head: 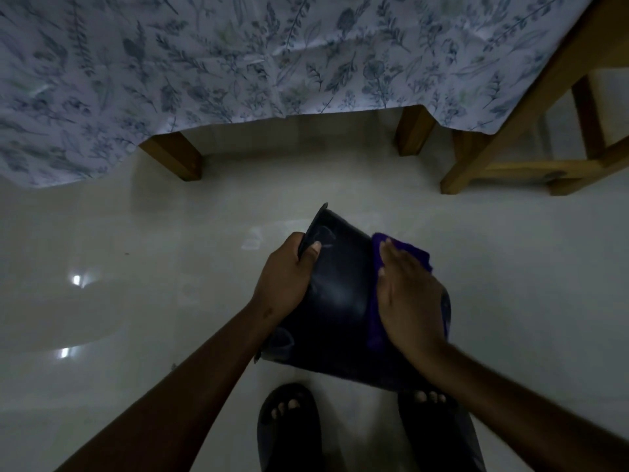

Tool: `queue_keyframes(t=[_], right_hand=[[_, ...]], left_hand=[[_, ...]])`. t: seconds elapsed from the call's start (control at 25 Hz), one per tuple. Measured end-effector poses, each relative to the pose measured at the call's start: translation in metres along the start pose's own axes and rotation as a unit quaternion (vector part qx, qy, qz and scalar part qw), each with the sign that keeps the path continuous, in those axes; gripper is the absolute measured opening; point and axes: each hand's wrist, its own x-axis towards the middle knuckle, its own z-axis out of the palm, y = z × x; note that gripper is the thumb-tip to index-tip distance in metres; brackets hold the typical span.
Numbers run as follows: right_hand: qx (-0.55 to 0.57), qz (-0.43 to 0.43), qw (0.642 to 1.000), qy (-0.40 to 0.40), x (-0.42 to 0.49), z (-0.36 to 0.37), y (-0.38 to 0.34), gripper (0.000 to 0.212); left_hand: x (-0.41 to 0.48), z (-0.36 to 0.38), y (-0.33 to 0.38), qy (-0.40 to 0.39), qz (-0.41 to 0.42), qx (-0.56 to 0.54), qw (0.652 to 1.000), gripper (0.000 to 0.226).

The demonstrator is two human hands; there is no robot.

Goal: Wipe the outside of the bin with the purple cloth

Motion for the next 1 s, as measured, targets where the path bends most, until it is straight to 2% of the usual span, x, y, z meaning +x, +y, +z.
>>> queue_keyframes(t=[0.08,0.16,0.2,0.32,0.4,0.52,0.6,0.68,0.8,0.88,1.0], right_hand=[[-0.035,-0.058,0.998,-0.014,-0.042,0.006,-0.014,0.054],[-0.026,-0.128,0.991,-0.015,-0.025,0.011,-0.029,0.053],[-0.016,-0.131,0.991,-0.02,-0.001,0.009,-0.033,0.05],[0.059,-0.027,0.997,-0.031,0.05,0.001,-0.013,0.037],[0.037,0.01,0.999,-0.001,0.024,0.0,-0.006,0.039],[-0.03,-0.102,0.994,-0.023,-0.04,0.007,-0.024,0.052],[-0.026,-0.139,0.99,-0.025,-0.021,0.007,-0.023,0.054],[0.003,-0.096,0.995,-0.021,0.028,-0.003,-0.016,0.05],[0.086,-0.036,0.995,-0.027,0.06,-0.011,0.001,0.046],[0.029,-0.049,0.998,-0.02,0.025,-0.005,0.002,0.05],[-0.099,-0.168,0.98,-0.034,-0.037,0.005,-0.003,0.058]], left_hand=[[-0.001,0.003,-0.002,0.0,-0.002,0.018,1.0,0.019],[0.001,0.003,0.002,0.0,-0.005,0.027,1.0,0.02],[0.004,0.003,0.006,-0.002,-0.009,0.03,0.999,0.02],[0.015,-0.001,0.017,-0.011,-0.018,0.037,0.999,0.019],[0.015,0.001,0.014,-0.007,-0.023,0.037,0.999,0.02],[0.022,0.006,0.017,-0.007,-0.044,0.039,0.998,0.022],[0.022,-0.001,0.024,-0.046,-0.06,-0.045,0.996,0.02],[0.007,-0.009,0.023,-0.09,-0.05,-0.1,0.99,0.022],[-0.02,-0.013,0.012,-0.053,-0.022,0.007,0.998,0.027],[-0.008,-0.011,0.012,-0.028,-0.011,0.032,0.999,0.027],[0.011,-0.006,0.021,-0.043,0.016,0.033,0.998,0.031]])
